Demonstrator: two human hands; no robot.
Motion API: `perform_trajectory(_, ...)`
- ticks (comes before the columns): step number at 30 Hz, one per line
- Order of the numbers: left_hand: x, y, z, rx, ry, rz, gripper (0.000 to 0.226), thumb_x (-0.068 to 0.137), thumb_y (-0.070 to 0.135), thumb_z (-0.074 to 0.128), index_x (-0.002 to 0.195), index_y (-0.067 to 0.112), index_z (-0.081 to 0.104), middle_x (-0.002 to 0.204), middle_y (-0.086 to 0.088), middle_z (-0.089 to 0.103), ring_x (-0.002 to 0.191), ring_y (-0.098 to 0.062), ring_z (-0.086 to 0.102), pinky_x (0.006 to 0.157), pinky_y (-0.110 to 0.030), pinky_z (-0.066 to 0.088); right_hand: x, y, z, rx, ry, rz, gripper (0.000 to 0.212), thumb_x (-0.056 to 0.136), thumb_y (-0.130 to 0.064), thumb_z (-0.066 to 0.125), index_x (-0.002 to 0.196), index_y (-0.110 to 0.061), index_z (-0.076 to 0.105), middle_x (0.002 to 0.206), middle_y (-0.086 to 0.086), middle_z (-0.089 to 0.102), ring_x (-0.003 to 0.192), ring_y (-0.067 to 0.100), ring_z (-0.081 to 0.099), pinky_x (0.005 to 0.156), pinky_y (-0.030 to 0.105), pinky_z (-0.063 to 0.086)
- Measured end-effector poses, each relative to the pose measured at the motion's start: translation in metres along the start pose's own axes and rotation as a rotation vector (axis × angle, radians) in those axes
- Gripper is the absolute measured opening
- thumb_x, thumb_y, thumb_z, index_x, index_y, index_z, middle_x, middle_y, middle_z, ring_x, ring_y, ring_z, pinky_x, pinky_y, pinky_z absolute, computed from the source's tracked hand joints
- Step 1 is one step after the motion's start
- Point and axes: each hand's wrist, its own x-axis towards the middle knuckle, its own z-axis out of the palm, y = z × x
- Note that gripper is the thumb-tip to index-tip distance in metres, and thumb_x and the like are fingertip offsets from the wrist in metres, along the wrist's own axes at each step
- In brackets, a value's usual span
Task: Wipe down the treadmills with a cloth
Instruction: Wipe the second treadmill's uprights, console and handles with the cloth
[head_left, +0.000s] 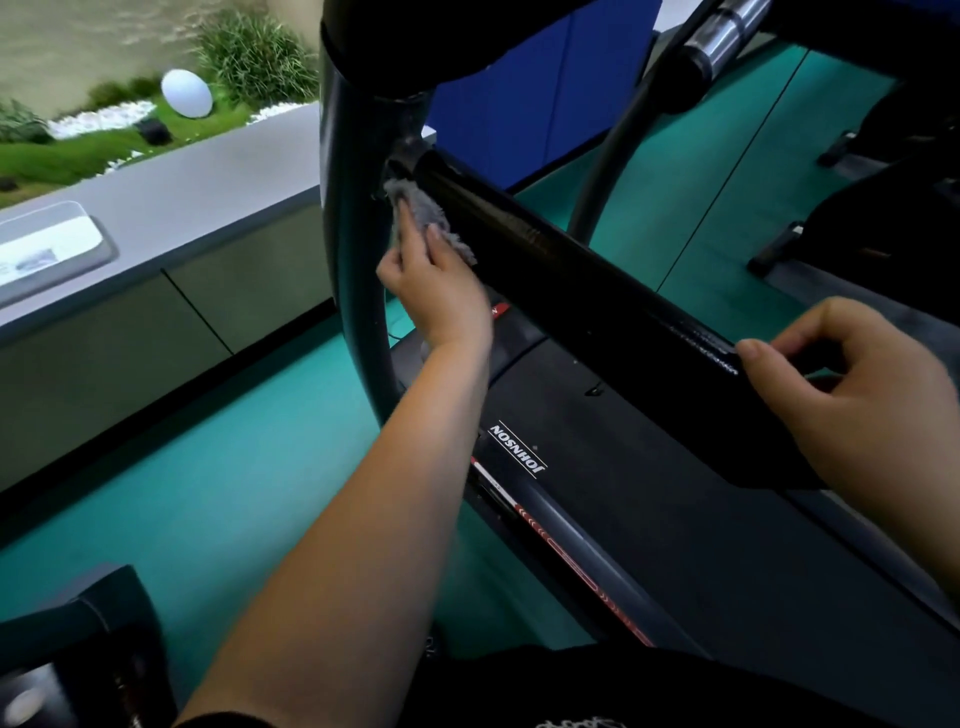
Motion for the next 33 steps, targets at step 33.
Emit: perform_trajectory(33,0.087,0.024,-0.030,0.825,-0.040,0.743,0.035,0.090,0.040,0.045,0.111,0.025,0.068,0.117,-0.007,0.045,0.105,-0.016,0.031,0.080,-0.027,0.036,0.001,0.004,0.003,0.050,0.057,0.003,0.017,0.080,-0.039,0.067,0.072,-0.033,0.054,0.068,-0.002,0.062,0.061,0.027,0.060,0.055,0.034,0.046)
